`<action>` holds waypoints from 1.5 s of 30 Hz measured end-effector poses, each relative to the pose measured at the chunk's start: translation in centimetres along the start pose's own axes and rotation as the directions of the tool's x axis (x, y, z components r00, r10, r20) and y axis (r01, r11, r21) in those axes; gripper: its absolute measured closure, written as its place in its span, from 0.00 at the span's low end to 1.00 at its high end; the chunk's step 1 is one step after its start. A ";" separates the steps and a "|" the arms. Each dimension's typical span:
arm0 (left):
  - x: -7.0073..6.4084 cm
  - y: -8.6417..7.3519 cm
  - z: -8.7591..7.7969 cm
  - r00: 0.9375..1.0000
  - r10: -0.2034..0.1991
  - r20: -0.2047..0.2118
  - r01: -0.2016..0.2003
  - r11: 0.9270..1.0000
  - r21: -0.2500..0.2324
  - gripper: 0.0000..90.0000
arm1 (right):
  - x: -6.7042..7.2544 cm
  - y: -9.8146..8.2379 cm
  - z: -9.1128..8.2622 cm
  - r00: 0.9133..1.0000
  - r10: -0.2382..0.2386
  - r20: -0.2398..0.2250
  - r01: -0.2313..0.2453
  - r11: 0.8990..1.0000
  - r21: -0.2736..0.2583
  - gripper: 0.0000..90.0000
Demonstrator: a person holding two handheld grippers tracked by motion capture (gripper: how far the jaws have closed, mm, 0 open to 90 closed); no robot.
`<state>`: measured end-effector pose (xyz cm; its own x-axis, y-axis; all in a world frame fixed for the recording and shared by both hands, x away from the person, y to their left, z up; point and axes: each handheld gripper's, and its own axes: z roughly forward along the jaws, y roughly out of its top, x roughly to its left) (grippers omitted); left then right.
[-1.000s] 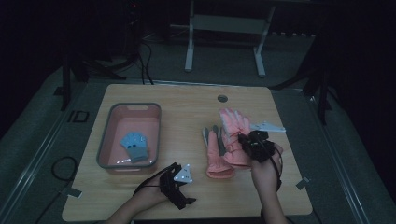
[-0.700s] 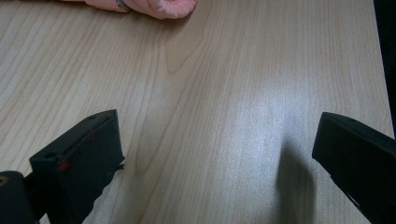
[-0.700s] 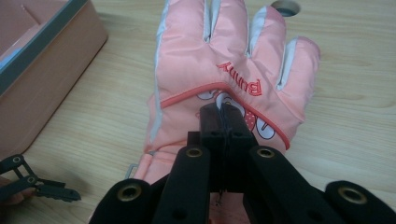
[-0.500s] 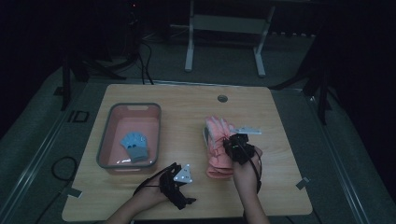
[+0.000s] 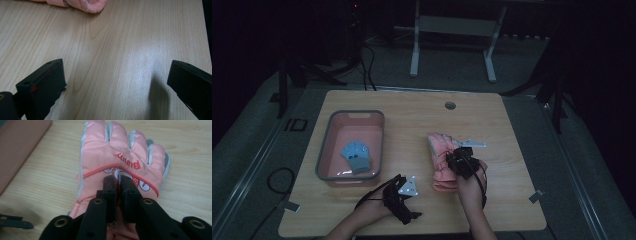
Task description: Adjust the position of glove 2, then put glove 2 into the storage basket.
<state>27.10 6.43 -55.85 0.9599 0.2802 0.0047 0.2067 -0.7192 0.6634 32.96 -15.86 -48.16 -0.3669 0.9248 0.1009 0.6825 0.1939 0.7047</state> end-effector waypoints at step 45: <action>3.1 9.8 -4.3 0.974 -0.208 -0.087 0.193 0.969 -0.157 0.03 | -8.8 0.7 -2.9 0.924 -0.314 -0.220 0.296 0.949 -0.108 0.12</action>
<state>31.31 2.92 -46.12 0.8758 0.4778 -0.0688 0.3557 -0.5424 0.7611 34.80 -24.81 -46.50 -0.6919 0.7215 0.0266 0.4708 0.4229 0.7743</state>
